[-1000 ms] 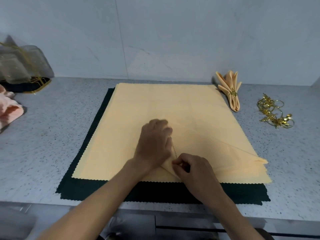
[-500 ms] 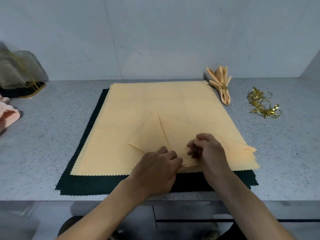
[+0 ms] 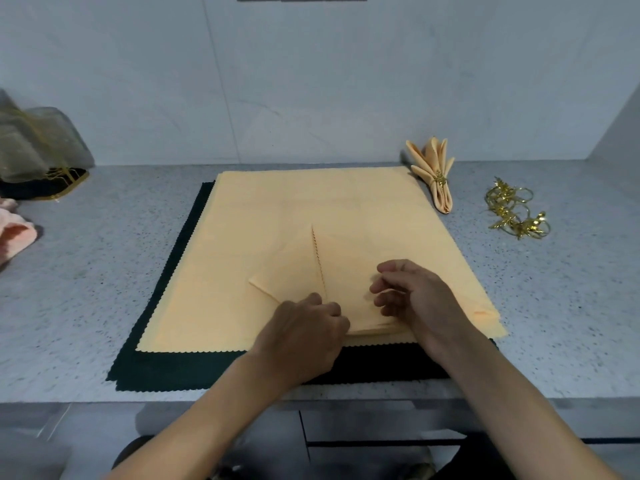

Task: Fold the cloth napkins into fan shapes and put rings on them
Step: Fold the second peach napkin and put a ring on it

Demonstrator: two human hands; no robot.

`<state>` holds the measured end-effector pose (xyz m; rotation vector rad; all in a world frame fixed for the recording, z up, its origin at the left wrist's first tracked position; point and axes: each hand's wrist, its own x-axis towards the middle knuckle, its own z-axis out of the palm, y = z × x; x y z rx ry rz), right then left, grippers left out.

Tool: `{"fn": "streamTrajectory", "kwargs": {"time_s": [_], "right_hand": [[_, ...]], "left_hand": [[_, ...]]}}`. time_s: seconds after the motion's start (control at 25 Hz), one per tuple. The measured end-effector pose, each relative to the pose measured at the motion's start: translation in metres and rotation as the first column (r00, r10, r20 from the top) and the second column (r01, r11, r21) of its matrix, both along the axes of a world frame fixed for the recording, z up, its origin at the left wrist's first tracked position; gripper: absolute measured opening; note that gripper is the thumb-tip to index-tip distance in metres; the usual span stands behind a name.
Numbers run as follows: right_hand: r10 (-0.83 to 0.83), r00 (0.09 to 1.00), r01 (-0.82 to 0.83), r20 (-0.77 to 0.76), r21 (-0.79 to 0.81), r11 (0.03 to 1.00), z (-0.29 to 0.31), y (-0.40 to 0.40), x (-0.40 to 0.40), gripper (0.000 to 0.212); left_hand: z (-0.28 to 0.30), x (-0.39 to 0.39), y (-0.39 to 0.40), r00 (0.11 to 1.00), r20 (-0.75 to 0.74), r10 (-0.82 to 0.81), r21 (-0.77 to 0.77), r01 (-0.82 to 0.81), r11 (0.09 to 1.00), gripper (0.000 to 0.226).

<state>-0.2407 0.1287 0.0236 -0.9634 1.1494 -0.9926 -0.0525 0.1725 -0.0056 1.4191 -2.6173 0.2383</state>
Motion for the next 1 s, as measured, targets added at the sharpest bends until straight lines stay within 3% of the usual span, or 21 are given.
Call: {"fn": "streamTrajectory", "kwargs": {"time_s": [0.08,0.12,0.16,0.2,0.24,0.28,0.36,0.44,0.48,0.56,0.68,0.76,0.8,0.92,1.0], "right_hand": [[0.076,0.928,-0.145,-0.365,-0.164,0.976,0.008,0.002,-0.013,0.012],[0.088,0.790,-0.254,-0.606,-0.193,0.948,0.009,0.002,-0.021,0.008],[0.104,0.591,-0.362,-0.800,-0.147,0.920,0.009,0.002,-0.028,0.008],[0.128,0.400,-0.422,-0.907,-0.059,0.905,0.008,0.005,-0.033,0.016],[0.160,0.289,-0.444,-0.944,0.016,0.896,0.008,0.008,-0.036,0.024],[0.207,0.244,-0.455,-0.947,0.077,0.887,0.008,0.012,-0.038,0.030],[0.295,0.230,-0.489,-0.927,0.152,0.859,0.012,0.021,-0.039,0.037],[0.374,0.256,-0.503,-0.891,0.208,0.839,0.015,0.024,-0.042,0.037],[0.420,0.315,-0.500,-0.851,0.228,0.836,0.015,0.022,-0.045,0.036],[0.476,0.532,-0.498,-0.700,0.196,0.845,0.014,0.015,-0.052,0.029],[0.486,0.836,-0.472,-0.256,0.118,0.874,0.016,-0.002,-0.061,0.017],[0.425,0.904,-0.426,0.033,0.126,0.896,0.017,-0.015,-0.057,0.024],[0.403,0.911,-0.410,0.083,0.112,0.905,0.017,-0.024,-0.051,0.022],[0.356,0.931,-0.356,-0.076,0.025,0.934,0.013,-0.052,-0.015,0.006],[0.226,0.941,-0.241,-0.252,-0.031,0.970,0.005,-0.070,0.014,0.020]], "left_hand": [[-0.003,0.029,0.002,0.999,-0.046,0.015,-0.038,-0.017,0.999,0.024],[-0.007,0.045,0.004,0.997,-0.073,0.024,-0.057,-0.028,0.998,0.023],[-0.011,0.057,0.008,0.995,-0.093,0.028,-0.060,-0.034,0.998,0.022],[-0.014,0.066,0.014,0.992,-0.120,0.027,-0.045,-0.033,0.998,0.023],[-0.015,0.070,0.018,0.989,-0.147,0.030,-0.022,-0.033,0.999,0.024],[-0.016,0.071,0.022,0.985,-0.168,0.028,-0.023,-0.033,0.999,0.025],[-0.020,0.069,0.026,0.983,-0.184,0.016,-0.064,-0.029,0.998,0.026],[-0.022,0.070,0.026,0.976,-0.215,0.013,-0.067,-0.029,0.997,0.025],[-0.024,0.072,0.026,0.972,-0.235,0.009,-0.073,-0.027,0.997,0.025],[-0.028,0.075,0.027,0.967,-0.254,0.004,-0.102,-0.031,0.994,0.023],[-0.031,0.070,0.029,0.963,-0.269,0.023,-0.129,-0.060,0.990,0.023],[-0.031,0.068,0.030,0.955,-0.293,0.045,-0.128,-0.085,0.988,0.024],[-0.030,0.067,0.031,0.948,-0.312,0.057,-0.122,-0.099,0.988,0.023],[-0.032,0.061,0.033,0.905,-0.403,0.133,-0.086,-0.183,0.979,0.030],[-0.031,0.053,0.032,0.848,-0.472,0.240,-0.040,-0.293,0.955,0.041]]}}
